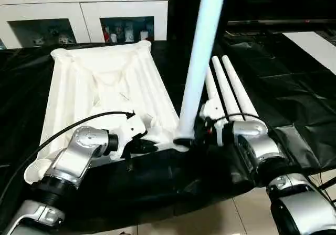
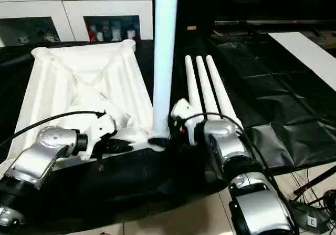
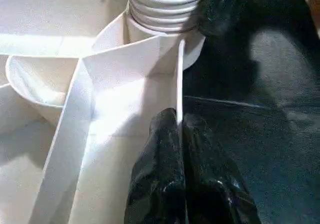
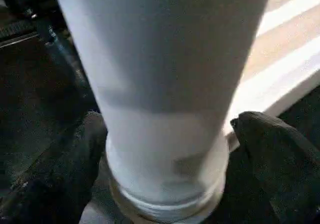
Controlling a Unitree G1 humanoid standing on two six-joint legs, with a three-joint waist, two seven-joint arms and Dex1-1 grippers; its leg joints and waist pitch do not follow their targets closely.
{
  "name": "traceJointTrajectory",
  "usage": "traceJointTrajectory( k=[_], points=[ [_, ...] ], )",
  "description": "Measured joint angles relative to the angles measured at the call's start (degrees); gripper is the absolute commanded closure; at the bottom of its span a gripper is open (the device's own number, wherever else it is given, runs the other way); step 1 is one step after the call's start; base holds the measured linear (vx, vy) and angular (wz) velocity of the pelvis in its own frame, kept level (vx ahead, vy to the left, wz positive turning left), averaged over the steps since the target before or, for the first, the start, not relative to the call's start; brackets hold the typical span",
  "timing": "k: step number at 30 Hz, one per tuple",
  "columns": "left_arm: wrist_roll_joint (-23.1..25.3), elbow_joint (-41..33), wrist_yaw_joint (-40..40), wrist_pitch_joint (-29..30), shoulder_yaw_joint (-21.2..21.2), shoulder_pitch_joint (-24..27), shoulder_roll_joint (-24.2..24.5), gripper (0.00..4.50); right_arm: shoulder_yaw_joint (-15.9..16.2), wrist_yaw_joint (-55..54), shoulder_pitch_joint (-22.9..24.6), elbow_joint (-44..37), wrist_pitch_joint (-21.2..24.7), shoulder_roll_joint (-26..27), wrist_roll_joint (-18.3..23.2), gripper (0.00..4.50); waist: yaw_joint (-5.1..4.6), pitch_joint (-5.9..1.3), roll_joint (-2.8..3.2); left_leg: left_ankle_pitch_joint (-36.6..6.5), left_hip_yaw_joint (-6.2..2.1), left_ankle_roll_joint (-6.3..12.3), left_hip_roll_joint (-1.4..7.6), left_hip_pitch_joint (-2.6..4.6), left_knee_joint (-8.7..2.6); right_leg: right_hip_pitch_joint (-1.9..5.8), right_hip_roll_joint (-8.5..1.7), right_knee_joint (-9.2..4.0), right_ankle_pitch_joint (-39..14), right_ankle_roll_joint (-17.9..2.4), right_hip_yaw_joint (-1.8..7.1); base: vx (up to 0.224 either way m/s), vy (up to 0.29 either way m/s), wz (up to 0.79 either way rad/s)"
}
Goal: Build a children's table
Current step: Rotate leg to tighten
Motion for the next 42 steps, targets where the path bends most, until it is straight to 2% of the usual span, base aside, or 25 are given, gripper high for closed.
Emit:
traceJointTrajectory(
  k=[2,3,6,16,30,34,37,42],
  points=[
    [-0.01,0.0,0.0,0.02,0.0,0.0,0.04,4.5,0.04,0.5,0.0,-0.06,0.34,-0.01,0.02,0.45,0.11,0.0,0.0,0.0,0.0,0.01,0.0,0.0,0.01,0.0,0.0,0.01,0.0,0.0,0.0,0.0,0.0,0.0],
    [-0.04,0.0,0.0,0.04,0.0,0.0,0.06,4.5,0.04,0.71,0.05,-0.22,0.44,-0.03,0.05,0.7,0.12,0.0,-0.01,0.0,0.0,0.01,0.0,0.01,0.01,0.0,0.0,0.01,0.0,0.0,0.0,0.0,0.0,0.0],
    [-0.1,-0.02,-0.01,0.1,0.0,0.0,0.09,4.5,0.04,1.44,0.35,-0.89,0.84,-0.04,0.17,0.84,0.14,0.0,0.0,0.01,0.0,0.01,0.01,0.01,0.01,0.0,0.0,0.02,0.0,0.0,0.0,0.0,0.0,0.0],
    [-0.15,-0.04,-0.84,0.23,-0.02,-0.01,0.24,4.5,-0.1,2.32,1.03,-1.5,0.96,-0.15,0.82,1.72,0.4,0.0,-0.01,0.03,0.0,0.06,0.01,0.01,0.06,0.0,0.0,0.05,0.0,0.0,0.0,0.0,0.0,0.0],
    [0.0,0.15,0.02,0.28,-0.11,-0.03,-0.18,4.5,-0.81,-0.12,2.15,-1.94,0.89,1.04,1.48,1.81,0.43,-0.03,-0.06,0.06,0.0,0.09,0.04,0.07,0.17,0.03,0.0,0.19,0.01,-0.01,0.02,0.0,0.0,0.0],
    [1.57,2.03,3.89,0.03,-0.11,-0.89,-2.19,4.5,-3.19,-8.98,2.76,-1.31,2.34,4.16,1.77,1.81,-0.29,-0.04,-0.12,0.04,-0.01,-0.05,0.06,0.3,0.33,0.17,0.0,0.46,0.04,-0.06,0.07,0.0,0.0,0.0],
    [3.72,5.28,9.99,1.74,0.24,-3.32,-6.04,4.5,-6.03,-21.35,2.08,0.99,3.15,7.8,1.84,1.81,-0.77,-0.05,-0.11,0.13,-0.02,-0.21,0.04,0.48,0.37,0.27,0.0,0.52,0.04,-0.05,0.16,0.0,0.0,0.0],
    [6.77,12.27,22.29,4.81,0.25,-8.52,-14.55,4.5,-10.23,-42.27,-1.51,6.5,3.51,12.18,1.96,1.81,-0.61,-0.06,-0.12,0.14,-0.06,-0.22,-0.14,0.83,0.35,0.55,-0.11,0.34,-0.13,0.23,0.24,0.0,0.0,0.0]
  ],
)
